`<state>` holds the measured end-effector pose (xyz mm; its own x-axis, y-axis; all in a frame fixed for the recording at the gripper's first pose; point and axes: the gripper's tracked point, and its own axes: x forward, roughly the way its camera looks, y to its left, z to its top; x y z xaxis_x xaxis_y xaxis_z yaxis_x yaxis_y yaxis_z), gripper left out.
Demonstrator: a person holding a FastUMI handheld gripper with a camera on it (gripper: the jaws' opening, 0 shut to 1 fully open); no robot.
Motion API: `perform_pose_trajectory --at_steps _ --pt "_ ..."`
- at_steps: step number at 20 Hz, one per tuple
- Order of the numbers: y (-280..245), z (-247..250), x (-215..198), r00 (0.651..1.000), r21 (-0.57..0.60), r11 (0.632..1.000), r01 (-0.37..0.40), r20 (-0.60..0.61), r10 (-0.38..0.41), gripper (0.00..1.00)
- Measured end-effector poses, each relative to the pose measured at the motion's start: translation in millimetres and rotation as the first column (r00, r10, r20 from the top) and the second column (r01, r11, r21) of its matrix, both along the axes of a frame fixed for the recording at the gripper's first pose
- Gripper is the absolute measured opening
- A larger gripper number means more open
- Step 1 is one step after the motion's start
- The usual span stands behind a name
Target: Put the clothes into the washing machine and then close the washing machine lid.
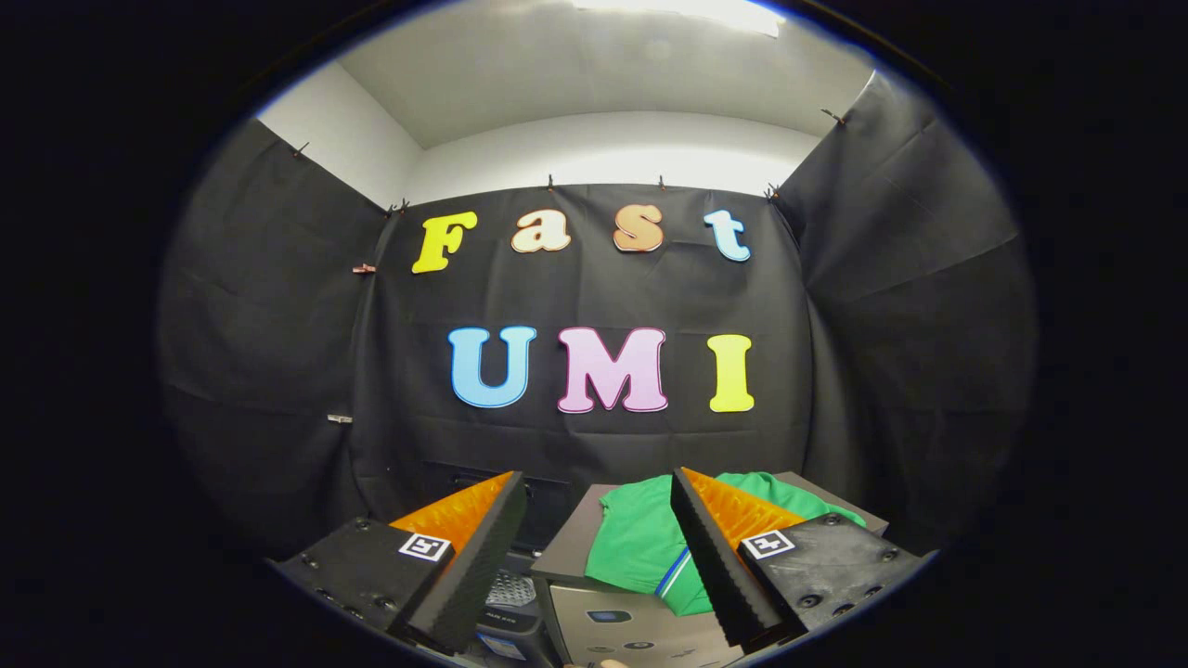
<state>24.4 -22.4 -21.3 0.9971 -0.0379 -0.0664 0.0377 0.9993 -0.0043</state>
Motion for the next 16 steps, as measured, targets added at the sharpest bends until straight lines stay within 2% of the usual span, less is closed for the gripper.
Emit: perform_pose_trajectory --at_steps 8,12,16 --pt "-50 13 28 0.994 -0.010 0.994 0.104 -0.014 -0.104 0.98" --pt "-78 5 53 0.986 -0.027 0.989 0.147 -0.081 -0.149 0.98" --pt "-97 0 81 0.976 0.033 0.985 0.167 -0.149 -0.160 0.98"
